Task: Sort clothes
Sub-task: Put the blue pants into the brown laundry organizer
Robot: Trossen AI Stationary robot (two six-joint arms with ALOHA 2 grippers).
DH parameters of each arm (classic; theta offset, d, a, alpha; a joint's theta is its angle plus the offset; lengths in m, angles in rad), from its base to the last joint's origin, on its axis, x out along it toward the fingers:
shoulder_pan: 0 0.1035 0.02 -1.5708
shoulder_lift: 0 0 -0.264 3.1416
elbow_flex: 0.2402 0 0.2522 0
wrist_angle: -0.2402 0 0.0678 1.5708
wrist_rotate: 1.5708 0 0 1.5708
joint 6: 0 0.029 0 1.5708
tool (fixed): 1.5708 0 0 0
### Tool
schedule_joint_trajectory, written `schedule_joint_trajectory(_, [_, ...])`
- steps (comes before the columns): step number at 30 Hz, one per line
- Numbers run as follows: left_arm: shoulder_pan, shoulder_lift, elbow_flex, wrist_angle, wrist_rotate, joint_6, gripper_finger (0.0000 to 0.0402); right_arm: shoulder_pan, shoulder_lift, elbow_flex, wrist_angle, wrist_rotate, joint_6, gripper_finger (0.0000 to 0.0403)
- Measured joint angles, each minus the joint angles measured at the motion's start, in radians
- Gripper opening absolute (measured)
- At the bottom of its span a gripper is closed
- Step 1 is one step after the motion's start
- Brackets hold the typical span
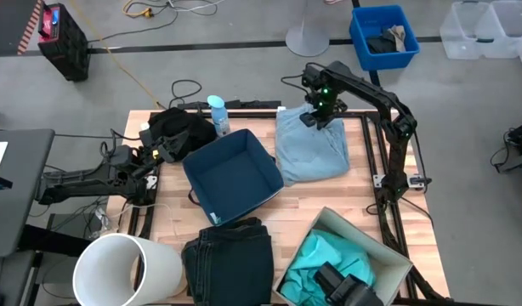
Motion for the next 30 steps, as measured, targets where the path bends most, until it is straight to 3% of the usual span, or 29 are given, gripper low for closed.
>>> schedule_joint_trajectory(5, [0.0, 0.0, 0.0, 0.0, 0.002, 0.0, 0.0, 0.001, -0.026, 0.0, 0.004, -0.015, -0.017, 0.001])
schedule_joint_trajectory(11, [0.0, 0.0, 0.0, 0.0, 0.002, 0.0, 0.0, 0.0, -0.147, 0.0, 0.03, -0.02, -0.011, 0.0004])
schedule_joint_trajectory(24, [0.0, 0.0, 0.0, 0.0, 0.002, -0.026, 0.0, 0.016, -0.566, 0.0, 0.096, -0.088, 0.128, 0.0003])
schedule_joint_trajectory(30, [0.0, 0.0, 0.0, 0.0, 0.013, -0.032, 0.0, 0.1, -0.777, 0.0, 0.209, -0.153, 0.254, 0.0003])
